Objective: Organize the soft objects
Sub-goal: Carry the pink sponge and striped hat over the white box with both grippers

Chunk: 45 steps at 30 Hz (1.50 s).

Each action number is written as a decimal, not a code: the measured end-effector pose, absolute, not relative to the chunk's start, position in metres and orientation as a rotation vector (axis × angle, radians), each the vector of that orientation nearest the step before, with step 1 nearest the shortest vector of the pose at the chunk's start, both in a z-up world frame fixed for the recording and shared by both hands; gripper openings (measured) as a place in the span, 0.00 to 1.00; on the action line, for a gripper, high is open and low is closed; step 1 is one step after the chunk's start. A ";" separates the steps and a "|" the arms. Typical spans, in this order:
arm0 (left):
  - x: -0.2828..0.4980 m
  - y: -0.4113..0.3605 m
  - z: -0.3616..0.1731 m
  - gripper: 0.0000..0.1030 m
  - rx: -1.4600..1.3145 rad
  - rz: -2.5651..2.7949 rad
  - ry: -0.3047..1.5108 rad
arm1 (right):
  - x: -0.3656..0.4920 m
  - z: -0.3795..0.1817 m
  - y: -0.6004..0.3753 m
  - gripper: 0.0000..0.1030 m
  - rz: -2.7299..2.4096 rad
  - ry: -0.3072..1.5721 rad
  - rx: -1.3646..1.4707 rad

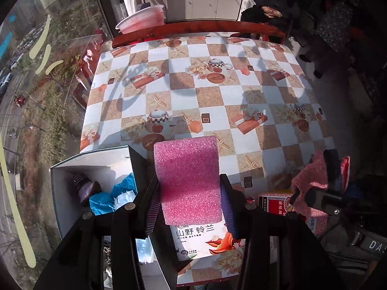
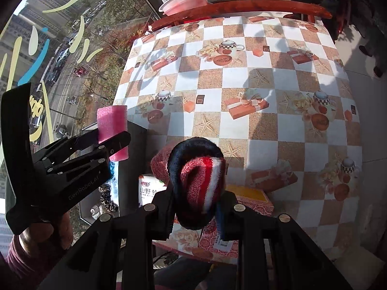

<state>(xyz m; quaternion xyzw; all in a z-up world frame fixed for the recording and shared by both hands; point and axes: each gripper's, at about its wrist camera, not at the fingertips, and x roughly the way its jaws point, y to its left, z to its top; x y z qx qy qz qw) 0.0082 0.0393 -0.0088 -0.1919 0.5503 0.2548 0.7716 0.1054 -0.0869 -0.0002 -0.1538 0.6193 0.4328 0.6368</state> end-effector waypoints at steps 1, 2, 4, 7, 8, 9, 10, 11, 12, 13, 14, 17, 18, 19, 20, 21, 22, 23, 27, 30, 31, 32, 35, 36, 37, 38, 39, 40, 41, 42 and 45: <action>-0.001 0.038 -0.009 0.48 -0.416 0.559 1.197 | 0.098 -0.001 -0.084 0.27 0.997 1.417 -0.356; -0.010 0.036 -0.010 0.48 -0.418 0.565 1.200 | 0.091 -0.002 -0.082 0.27 1.007 1.421 -0.362; -0.030 0.033 -0.013 0.48 -0.425 0.583 1.211 | 0.076 -0.004 -0.077 0.27 1.027 1.430 -0.379; -0.059 0.034 -0.018 0.48 -0.474 0.614 1.221 | 0.056 -0.009 -0.069 0.27 1.056 1.446 -0.413; -0.068 0.034 -0.020 0.48 -0.489 0.627 1.223 | 0.049 -0.011 -0.066 0.27 1.066 1.453 -0.423; -0.077 0.035 -0.022 0.48 -0.502 0.641 1.226 | 0.043 -0.012 -0.063 0.27 1.076 1.458 -0.436; -0.087 0.036 -0.024 0.48 -0.521 0.655 1.228 | 0.037 -0.013 -0.059 0.27 1.084 1.461 -0.449; -0.095 0.037 -0.026 0.48 -0.541 0.667 1.228 | 0.031 -0.014 -0.056 0.27 1.094 1.462 -0.464; -0.104 0.038 -0.028 0.48 -0.562 0.681 1.229 | 0.026 -0.014 -0.052 0.27 1.106 1.462 -0.477; -0.111 0.039 -0.030 0.48 -0.578 0.693 1.232 | 0.021 -0.015 -0.048 0.27 1.117 1.463 -0.491; -0.118 0.040 -0.031 0.48 -0.594 0.705 1.232 | 0.015 -0.015 -0.043 0.27 1.129 1.462 -0.505; -0.137 0.041 -0.033 0.48 -0.630 0.734 1.221 | -0.002 -0.015 -0.029 0.27 1.171 1.457 -0.556; -0.142 0.042 -0.032 0.48 -0.634 0.745 1.218 | -0.008 -0.015 -0.025 0.27 1.187 1.452 -0.576; -0.147 0.043 -0.032 0.48 -0.637 0.754 1.215 | -0.014 -0.015 -0.020 0.27 1.201 1.448 -0.593; -0.151 0.044 -0.032 0.48 -0.642 0.763 1.212 | -0.019 -0.015 -0.015 0.27 1.215 1.444 -0.607; -0.155 0.046 -0.031 0.48 -0.647 0.774 1.207 | -0.024 -0.014 -0.011 0.27 1.228 1.439 -0.621; -0.159 0.047 -0.031 0.48 -0.654 0.784 1.203 | -0.030 -0.013 -0.008 0.27 1.241 1.432 -0.636; -0.163 0.049 -0.031 0.48 -0.660 0.793 1.199 | -0.034 -0.013 -0.004 0.27 1.251 1.426 -0.650; -0.179 0.056 -0.034 0.48 -0.696 0.827 1.189 | -0.048 -0.015 0.007 0.27 1.281 1.417 -0.693; -0.186 0.059 -0.036 0.48 -0.715 0.842 1.186 | -0.056 -0.017 0.012 0.27 1.293 1.417 -0.716; -0.187 0.060 -0.036 0.48 -0.718 0.845 1.185 | -0.057 -0.017 0.014 0.27 1.297 1.416 -0.721; -0.189 0.061 -0.036 0.48 -0.720 0.848 1.184 | -0.059 -0.017 0.016 0.27 1.300 1.417 -0.726; -0.193 0.062 -0.037 0.48 -0.726 0.854 1.182 | -0.064 -0.018 0.020 0.27 1.307 1.416 -0.738; -0.193 0.063 -0.037 0.48 -0.729 0.856 1.182 | -0.066 -0.018 0.021 0.27 1.310 1.416 -0.742; -0.194 0.064 -0.038 0.48 -0.732 0.858 1.182 | -0.067 -0.018 0.022 0.27 1.312 1.415 -0.744; -0.194 0.065 -0.039 0.48 -0.735 0.859 1.183 | -0.068 -0.018 0.024 0.27 1.315 1.415 -0.748; -0.195 0.066 -0.039 0.48 -0.737 0.860 1.183 | -0.069 -0.018 0.025 0.27 1.317 1.415 -0.751; -0.196 0.066 -0.039 0.48 -0.739 0.862 1.183 | -0.070 -0.019 0.026 0.27 1.319 1.415 -0.754; -0.197 0.067 -0.040 0.48 -0.740 0.863 1.183 | -0.071 -0.019 0.027 0.27 1.321 1.415 -0.756; -0.198 0.067 -0.040 0.48 -0.741 0.864 1.182 | -0.071 -0.020 0.028 0.27 1.322 1.414 -0.759; -0.200 0.068 -0.041 0.48 -0.743 0.867 1.181 | -0.074 -0.020 0.030 0.27 1.327 1.412 -0.767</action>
